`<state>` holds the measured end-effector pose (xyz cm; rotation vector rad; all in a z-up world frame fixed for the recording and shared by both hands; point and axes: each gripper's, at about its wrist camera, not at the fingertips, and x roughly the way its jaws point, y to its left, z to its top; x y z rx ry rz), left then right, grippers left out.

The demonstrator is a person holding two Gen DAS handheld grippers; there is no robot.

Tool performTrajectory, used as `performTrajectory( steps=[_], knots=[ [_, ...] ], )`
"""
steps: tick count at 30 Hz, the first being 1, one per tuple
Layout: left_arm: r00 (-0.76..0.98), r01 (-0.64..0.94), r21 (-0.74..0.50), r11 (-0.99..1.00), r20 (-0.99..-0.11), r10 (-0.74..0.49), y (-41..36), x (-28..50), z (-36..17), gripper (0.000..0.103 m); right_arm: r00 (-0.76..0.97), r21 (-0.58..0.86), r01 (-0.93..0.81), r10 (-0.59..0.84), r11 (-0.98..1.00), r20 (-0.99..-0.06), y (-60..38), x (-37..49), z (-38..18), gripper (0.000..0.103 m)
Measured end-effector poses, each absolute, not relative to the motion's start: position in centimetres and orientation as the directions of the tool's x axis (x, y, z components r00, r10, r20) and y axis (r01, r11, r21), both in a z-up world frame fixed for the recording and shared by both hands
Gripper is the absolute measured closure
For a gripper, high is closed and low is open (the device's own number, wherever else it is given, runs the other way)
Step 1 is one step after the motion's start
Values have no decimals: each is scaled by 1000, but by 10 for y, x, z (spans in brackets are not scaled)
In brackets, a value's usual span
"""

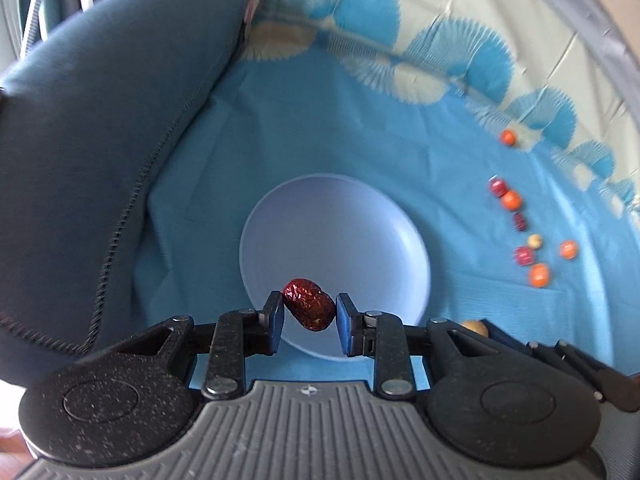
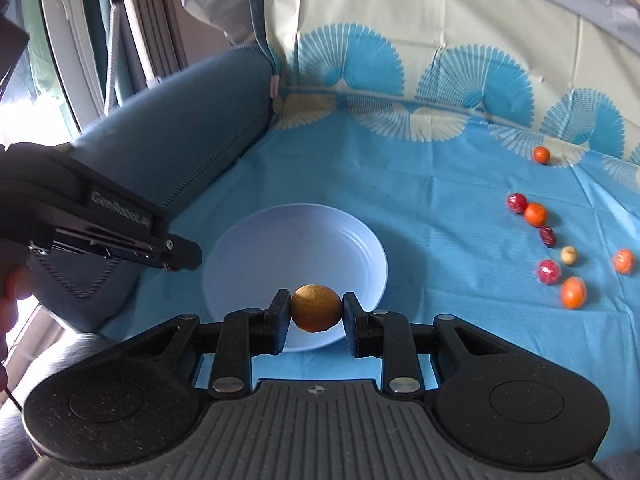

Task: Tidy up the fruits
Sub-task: 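Carry both fruits over the blue plate and open both grippers to drop them, then withdraw both grippers from the plate and move toward the fruit cluster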

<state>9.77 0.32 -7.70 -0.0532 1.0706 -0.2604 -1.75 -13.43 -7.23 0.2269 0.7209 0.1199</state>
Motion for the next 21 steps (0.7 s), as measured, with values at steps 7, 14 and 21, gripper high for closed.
performTrajectory(
  steps=[7,14,21],
  knots=[
    [400,201,-110,973,-898,-184,-17,140,-121,72,672,227,-38,193,973,-715,-136,36,-119,74],
    [407,246,-109,963,-890,-205,-24,160,-129,14,655,231,-44,203,972,-728,-137,62,-134,50],
    [539,209,-104,972,-817,-204,10,120,-86,0,694,193,-40,166,980,-701,-143,29,-100,8]
  ],
)
